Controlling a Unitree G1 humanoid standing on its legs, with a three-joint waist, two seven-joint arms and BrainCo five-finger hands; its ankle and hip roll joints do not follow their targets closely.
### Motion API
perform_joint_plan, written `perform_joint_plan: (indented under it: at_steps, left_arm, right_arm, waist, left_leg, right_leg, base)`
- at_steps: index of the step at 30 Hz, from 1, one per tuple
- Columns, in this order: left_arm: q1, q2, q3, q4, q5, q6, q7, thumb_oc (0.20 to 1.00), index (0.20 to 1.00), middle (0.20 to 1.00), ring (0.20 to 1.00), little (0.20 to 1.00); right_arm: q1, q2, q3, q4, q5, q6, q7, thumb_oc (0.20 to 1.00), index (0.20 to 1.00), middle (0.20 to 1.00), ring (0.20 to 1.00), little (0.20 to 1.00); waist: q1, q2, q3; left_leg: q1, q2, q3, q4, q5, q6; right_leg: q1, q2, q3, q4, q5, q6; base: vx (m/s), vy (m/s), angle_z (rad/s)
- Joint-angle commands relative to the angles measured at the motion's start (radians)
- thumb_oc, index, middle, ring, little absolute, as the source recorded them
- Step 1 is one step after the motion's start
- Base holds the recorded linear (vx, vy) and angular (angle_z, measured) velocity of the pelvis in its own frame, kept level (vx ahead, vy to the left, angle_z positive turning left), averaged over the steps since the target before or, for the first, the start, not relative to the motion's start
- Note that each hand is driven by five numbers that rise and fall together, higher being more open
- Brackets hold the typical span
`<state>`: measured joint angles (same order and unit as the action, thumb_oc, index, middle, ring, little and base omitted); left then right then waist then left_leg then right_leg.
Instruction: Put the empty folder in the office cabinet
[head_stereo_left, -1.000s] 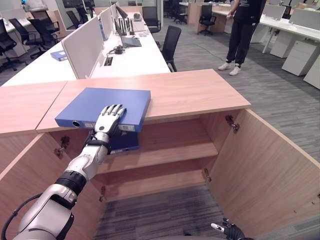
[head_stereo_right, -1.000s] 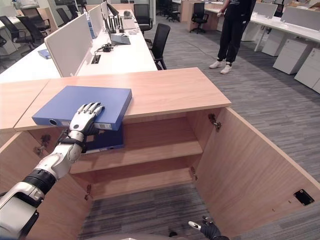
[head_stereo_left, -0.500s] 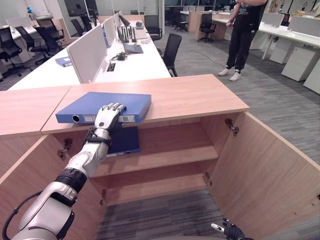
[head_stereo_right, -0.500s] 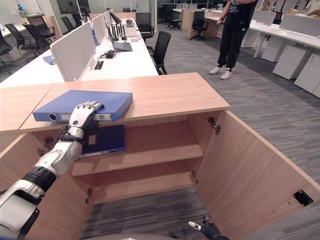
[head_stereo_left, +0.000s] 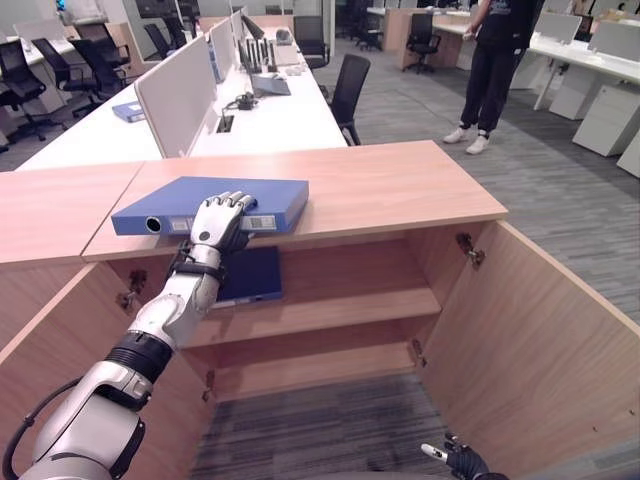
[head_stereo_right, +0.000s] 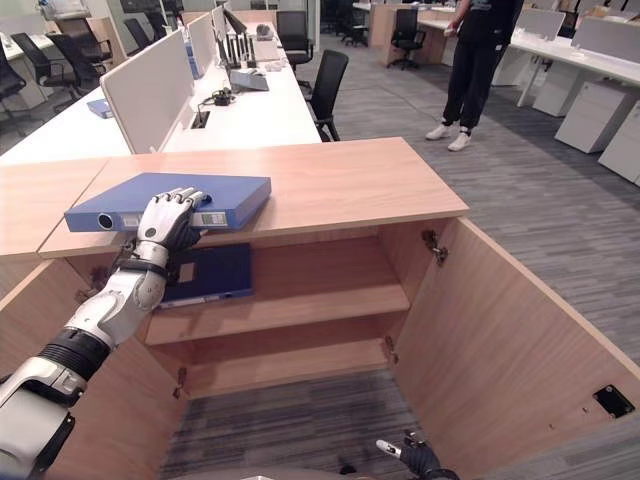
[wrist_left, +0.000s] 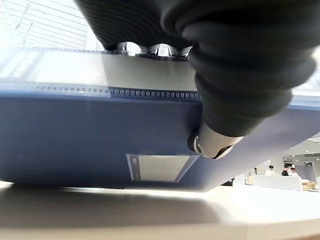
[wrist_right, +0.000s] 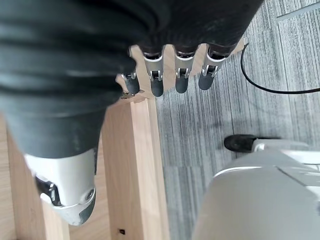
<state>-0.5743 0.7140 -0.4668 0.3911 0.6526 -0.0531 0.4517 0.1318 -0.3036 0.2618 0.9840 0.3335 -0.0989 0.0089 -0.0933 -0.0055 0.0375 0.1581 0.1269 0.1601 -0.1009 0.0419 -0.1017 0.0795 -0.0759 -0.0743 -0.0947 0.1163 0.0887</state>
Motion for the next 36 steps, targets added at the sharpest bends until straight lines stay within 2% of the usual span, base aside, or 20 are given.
perform_joint_plan:
  at_steps: [1, 9, 16, 18, 23, 26, 27, 28, 29, 30, 31, 36]
  left_arm:
    - [-0.191, 0.033, 0.048, 0.001, -0.046, -0.020, 0.037, 0.200, 0.200, 0.200, 0.200, 0.200]
    - [-0.208, 0.078, 0.164, -0.237, -0.132, -0.082, 0.068, 0.200, 0.200, 0.200, 0.200, 0.200]
    - [-0.180, 0.066, 0.244, -0.376, -0.218, -0.129, 0.062, 0.200, 0.200, 0.200, 0.200, 0.200]
    - [-0.169, 0.058, 0.262, -0.402, -0.245, -0.140, 0.055, 0.200, 0.200, 0.200, 0.200, 0.200]
    - [-0.101, -0.025, 0.355, -0.558, -0.587, -0.260, 0.002, 0.200, 0.200, 0.200, 0.200, 0.200]
    - [-0.030, -0.089, 0.403, -0.639, -0.867, -0.343, -0.091, 0.200, 0.200, 0.200, 0.200, 0.200]
    - [-0.026, -0.089, 0.407, -0.642, -0.871, -0.342, -0.095, 0.200, 0.200, 0.200, 0.200, 0.200]
    - [0.016, -0.117, 0.425, -0.684, -1.010, -0.362, -0.157, 0.200, 0.200, 0.200, 0.200, 0.200]
    - [0.017, -0.117, 0.425, -0.684, -1.010, -0.362, -0.157, 0.200, 0.200, 0.200, 0.200, 0.200]
    - [0.040, -0.137, 0.429, -0.710, -1.087, -0.371, -0.195, 0.200, 0.200, 0.200, 0.200, 0.200]
    - [0.075, -0.156, 0.425, -0.733, -1.190, -0.368, -0.250, 0.200, 0.200, 0.200, 0.200, 0.200]
    - [0.166, -0.179, 0.433, -0.804, -1.411, -0.352, -0.380, 0.200, 0.200, 0.200, 0.200, 0.200]
  right_arm:
    - [-0.069, 0.018, -0.003, 0.018, 0.026, -0.020, -0.004, 1.000, 1.000, 1.000, 1.000, 1.000]
    - [-0.082, 0.038, 0.012, 0.042, 0.015, -0.018, 0.004, 1.000, 1.000, 1.000, 1.000, 1.000]
    - [-0.094, 0.049, 0.018, 0.044, 0.016, -0.020, 0.007, 1.000, 1.000, 1.000, 1.000, 1.000]
    - [-0.096, 0.050, 0.019, 0.046, 0.016, -0.019, 0.008, 1.000, 1.000, 1.000, 1.000, 1.000]
    - [-0.114, 0.056, 0.019, 0.045, 0.019, -0.010, 0.012, 1.000, 1.000, 1.000, 1.000, 1.000]
    - [-0.122, 0.056, 0.013, 0.037, 0.027, -0.005, 0.013, 1.000, 1.000, 1.000, 1.000, 1.000]
    - [-0.122, 0.055, 0.014, 0.037, 0.027, -0.005, 0.013, 1.000, 1.000, 1.000, 1.000, 1.000]
    - [-0.123, 0.059, 0.015, 0.035, 0.031, -0.001, 0.016, 1.000, 1.000, 1.000, 1.000, 1.000]
    - [-0.123, 0.058, 0.015, 0.035, 0.031, -0.001, 0.016, 1.000, 1.000, 1.000, 1.000, 1.000]
    - [-0.126, 0.064, 0.014, 0.038, 0.034, 0.001, 0.020, 1.000, 1.000, 1.000, 1.000, 1.000]
    - [-0.126, 0.065, 0.017, 0.043, 0.032, 0.005, 0.022, 1.000, 1.000, 1.000, 1.000, 1.000]
    - [-0.134, 0.076, 0.019, 0.067, 0.028, 0.012, 0.036, 1.000, 1.000, 1.000, 1.000, 1.000]
  waist:
    - [0.008, -0.010, 0.033]
    - [0.030, 0.003, 0.024]
    - [0.043, 0.007, 0.021]
    - [0.044, 0.009, 0.017]
    - [0.056, 0.010, 0.018]
    - [0.061, 0.013, 0.021]
    - [0.060, 0.014, 0.020]
    - [0.064, 0.015, 0.022]
    - [0.064, 0.015, 0.022]
    - [0.067, 0.014, 0.023]
    - [0.069, 0.016, 0.025]
    - [0.082, 0.015, 0.030]
  left_leg:
    - [0.042, 0.000, -0.001, 0.014, -0.083, -0.012]
    - [0.036, -0.005, -0.017, 0.014, -0.078, -0.013]
    - [0.028, -0.005, -0.025, 0.014, -0.064, -0.012]
    - [0.032, -0.006, -0.029, 0.014, -0.075, -0.013]
    - [0.022, -0.004, -0.038, 0.014, -0.059, -0.011]
    - [0.022, -0.005, -0.042, 0.014, -0.059, -0.010]
    - [0.023, -0.005, -0.042, 0.014, -0.059, -0.010]
    - [0.023, -0.006, -0.044, 0.014, -0.059, -0.009]
    - [0.023, -0.006, -0.044, 0.014, -0.059, -0.009]
    - [0.021, -0.006, -0.045, 0.014, -0.059, -0.008]
    - [0.021, -0.005, -0.045, 0.014, -0.059, -0.008]
    - [0.019, -0.007, -0.053, 0.014, -0.061, -0.007]
  right_leg:
    - [0.083, -0.086, 0.013, 0.042, -0.167, 0.111]
    - [0.090, -0.091, 0.000, 0.034, -0.164, 0.108]
    - [0.088, -0.090, -0.008, 0.036, -0.154, 0.102]
    - [0.095, -0.090, -0.010, 0.033, -0.163, 0.103]
    - [0.089, -0.088, -0.017, 0.038, -0.156, 0.095]
    - [0.090, -0.089, -0.018, 0.040, -0.157, 0.092]
    - [0.090, -0.088, -0.018, 0.040, -0.157, 0.092]
    - [0.093, -0.089, -0.019, 0.041, -0.158, 0.090]
    - [0.093, -0.089, -0.019, 0.041, -0.158, 0.090]
    - [0.094, -0.089, -0.019, 0.041, -0.159, 0.089]
    - [0.095, -0.089, -0.020, 0.043, -0.160, 0.087]
    - [0.098, -0.088, -0.025, 0.045, -0.162, 0.085]
  base:
    - [-0.03, -0.013, 0.05]
    - [-0.01, -0.020, 0.06]
    - [-0.01, -0.019, 0.04]
    - [0.02, -0.014, 0.02]
    - [-0.01, -0.027, 0.05]
    - [0.00, -0.013, 0.03]
    - [-0.01, -0.008, 0.03]
    - [0.00, 0.000, 0.00]
    - [0.00, -0.010, 0.04]
    - [0.00, 0.000, 0.00]
    - [0.00, 0.000, 0.00]
    - [0.00, 0.001, 0.02]
